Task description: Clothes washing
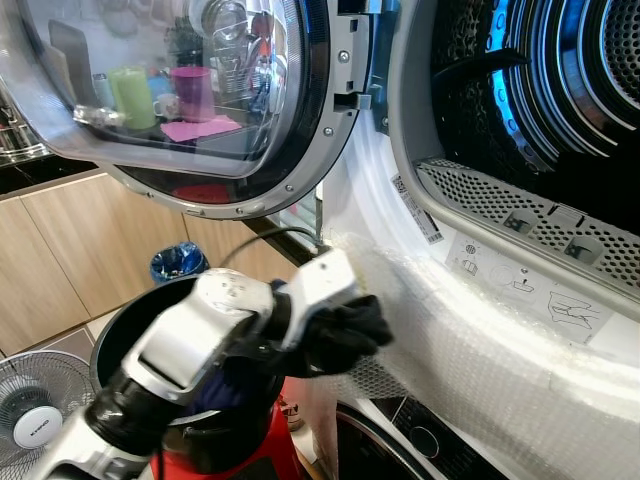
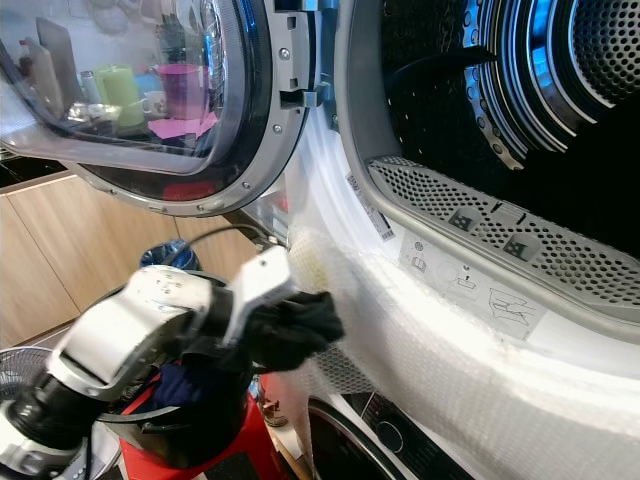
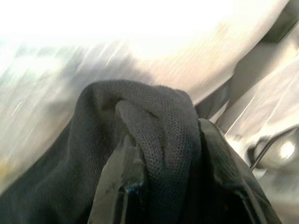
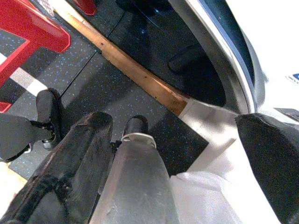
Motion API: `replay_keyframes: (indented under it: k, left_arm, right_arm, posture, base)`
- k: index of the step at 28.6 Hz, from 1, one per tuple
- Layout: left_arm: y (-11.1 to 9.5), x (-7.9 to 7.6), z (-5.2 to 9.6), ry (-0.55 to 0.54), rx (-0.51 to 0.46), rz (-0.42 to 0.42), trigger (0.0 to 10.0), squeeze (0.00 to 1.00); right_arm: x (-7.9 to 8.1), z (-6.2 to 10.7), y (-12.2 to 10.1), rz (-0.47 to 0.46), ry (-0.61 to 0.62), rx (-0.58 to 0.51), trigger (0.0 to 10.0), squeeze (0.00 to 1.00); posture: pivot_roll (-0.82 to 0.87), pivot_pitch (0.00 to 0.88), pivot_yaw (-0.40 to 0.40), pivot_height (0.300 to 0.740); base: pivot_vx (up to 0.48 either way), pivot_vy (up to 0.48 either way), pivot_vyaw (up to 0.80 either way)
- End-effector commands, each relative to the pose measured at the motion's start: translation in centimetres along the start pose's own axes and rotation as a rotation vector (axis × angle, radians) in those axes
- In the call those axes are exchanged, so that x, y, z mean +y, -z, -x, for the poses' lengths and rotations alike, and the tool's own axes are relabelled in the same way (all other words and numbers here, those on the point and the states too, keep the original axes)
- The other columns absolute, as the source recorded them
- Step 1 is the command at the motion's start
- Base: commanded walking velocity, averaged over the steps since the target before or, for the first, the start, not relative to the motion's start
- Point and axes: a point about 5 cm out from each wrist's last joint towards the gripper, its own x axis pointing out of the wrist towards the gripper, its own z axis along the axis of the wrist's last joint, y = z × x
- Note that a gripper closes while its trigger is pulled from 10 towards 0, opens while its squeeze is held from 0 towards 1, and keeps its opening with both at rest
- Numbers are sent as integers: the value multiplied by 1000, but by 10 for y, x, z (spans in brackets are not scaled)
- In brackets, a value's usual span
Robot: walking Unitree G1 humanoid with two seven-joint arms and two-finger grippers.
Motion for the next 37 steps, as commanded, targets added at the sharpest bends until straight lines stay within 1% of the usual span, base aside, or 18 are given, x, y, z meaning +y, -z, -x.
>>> replay_keyframes:
  k: [1,2,6,9,12,14,15,17,18,19,24,25,26,29,30,33,36,37]
  left_arm:
    - [-18,-7,-8,67,-52,-42,0,0]
    - [-18,-7,-8,67,-52,-42,0,0]
    - [-27,-22,-34,197,-132,21,0,0]
    - [-28,-27,-43,228,-142,43,0,0]
    - [-28,-34,-47,282,-155,78,0,0]
    - [-18,-36,-48,279,-129,93,0,0]
    - [-18,-36,-48,279,-129,93,0,0]
    - [-11,-36,-47,270,-105,91,0,0]
    - [-3,-37,-44,270,-80,98,0,0]
    - [-3,-37,-44,270,-80,98,0,0]
    - [33,-31,-24,181,30,133,0,0]
    - [39,-30,-21,165,45,142,0,0]
    - [39,-30,-21,165,45,142,0,0]
    - [59,-26,-11,112,85,174,0,0]
    - [59,-26,-11,112,85,174,0,0]
    - [84,-22,-3,38,131,239,0,0]
    - [114,-19,-2,-44,211,272,0,0]
    - [114,-19,-2,-44,211,272,0,0]
  right_arm:
    - [1,0,-3,-14,0,-18,10000,0]
    - [1,0,-3,-14,0,-18,10000,0]
    - [1,0,-6,-8,-4,-27,10000,0]
    - [2,0,-7,-9,-4,-31,10000,0]
    - [2,0,-8,-10,-4,-34,10000,0]
    - [3,0,-7,-12,-4,-33,10000,0]
    - [3,0,-7,-12,-4,-33,10000,0]
    - [2,0,-6,-12,-2,-32,10000,0]
    - [2,0,-4,-13,-1,-31,10000,0]
    - [2,0,-4,-13,-1,-31,10000,0]
    - [-6,1,3,3,14,-34,10000,0]
    - [-8,1,5,14,16,-34,10000,0]
    - [-8,1,5,14,16,-34,10000,0]
    - [-15,2,5,46,33,-61,10000,0]
    - [-15,2,5,46,33,-61,10000,0]
    - [-22,2,2,46,38,-102,10000,0]
    - [-22,4,0,80,-17,-157,10000,0]
    - [-22,4,0,80,-17,-157,10000,0]
  posture:
    - [292,0,-11,740]
    - [292,0,-11,740]
    - [279,0,-10,740]
    - [275,0,-9,740]
    - [275,0,-9,740]
    - [263,0,-5,740]
    - [263,0,-5,740]
    - [263,0,-5,740]
    - [259,0,-4,740]
    - [259,0,-4,740]
    - [253,0,-17,740]
    - [253,0,-20,740]
    - [253,0,-20,740]
    - [239,0,-24,740]
    - [239,0,-24,740]
    - [239,0,-24,740]
    - [230,0,-32,740]
    - [230,0,-32,740]
  base:
    - [0,0,0]
    - [0,0,0]
    - [0,0,0]
    - [0,0,0]
    - [0,0,0]
    - [0,0,0]
    - [0,0,0]
    - [0,0,0]
    - [0,0,0]
    - [0,0,0]
    - [0,0,0]
    - [0,0,0]
    - [0,0,0]
    - [0,0,0]
    - [0,0,0]
    - [0,0,0]
    - [0,0,0]
    - [0,0,0]
